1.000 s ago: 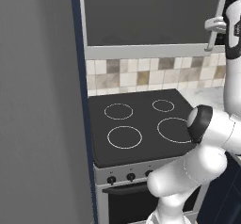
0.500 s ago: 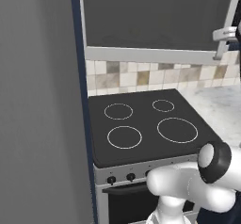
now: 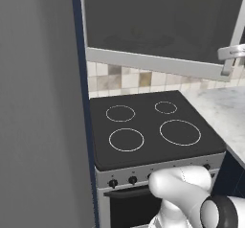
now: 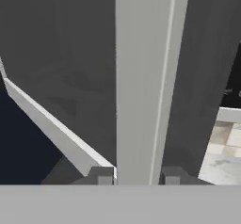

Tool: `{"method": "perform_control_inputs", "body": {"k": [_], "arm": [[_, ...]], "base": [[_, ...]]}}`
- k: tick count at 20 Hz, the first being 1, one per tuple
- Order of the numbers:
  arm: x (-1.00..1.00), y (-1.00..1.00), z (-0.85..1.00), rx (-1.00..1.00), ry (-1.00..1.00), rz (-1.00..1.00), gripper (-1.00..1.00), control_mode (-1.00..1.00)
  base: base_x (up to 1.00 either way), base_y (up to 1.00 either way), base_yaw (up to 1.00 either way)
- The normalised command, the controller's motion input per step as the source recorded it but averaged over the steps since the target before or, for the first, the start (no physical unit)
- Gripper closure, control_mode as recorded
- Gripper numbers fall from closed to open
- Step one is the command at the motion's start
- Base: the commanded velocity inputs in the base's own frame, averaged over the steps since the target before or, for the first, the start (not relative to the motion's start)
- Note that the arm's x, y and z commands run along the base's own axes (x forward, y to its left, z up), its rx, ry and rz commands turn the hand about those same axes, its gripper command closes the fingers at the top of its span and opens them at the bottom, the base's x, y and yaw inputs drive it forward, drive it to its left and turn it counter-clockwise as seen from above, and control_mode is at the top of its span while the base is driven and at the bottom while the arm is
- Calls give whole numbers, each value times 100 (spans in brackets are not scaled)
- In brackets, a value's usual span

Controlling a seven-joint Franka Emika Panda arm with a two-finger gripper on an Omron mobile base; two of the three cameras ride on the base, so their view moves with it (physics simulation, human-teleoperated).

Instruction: Retrieve the reheated potato from the microwave, then place the potato, cheese, and condiment on the cutting board.

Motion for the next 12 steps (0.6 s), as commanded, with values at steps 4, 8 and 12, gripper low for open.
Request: {"method": "perform_control_inputs", "body": {"k": [4, 8, 12], "arm": [[-99, 73, 0, -3, 6, 0, -100, -100], [-75, 9, 17, 0, 4, 0, -100, -100], [-56, -90, 24, 0, 0, 0, -100, -100]], "base": [[0, 0, 0], [0, 0, 0], [0, 0, 0]]}}
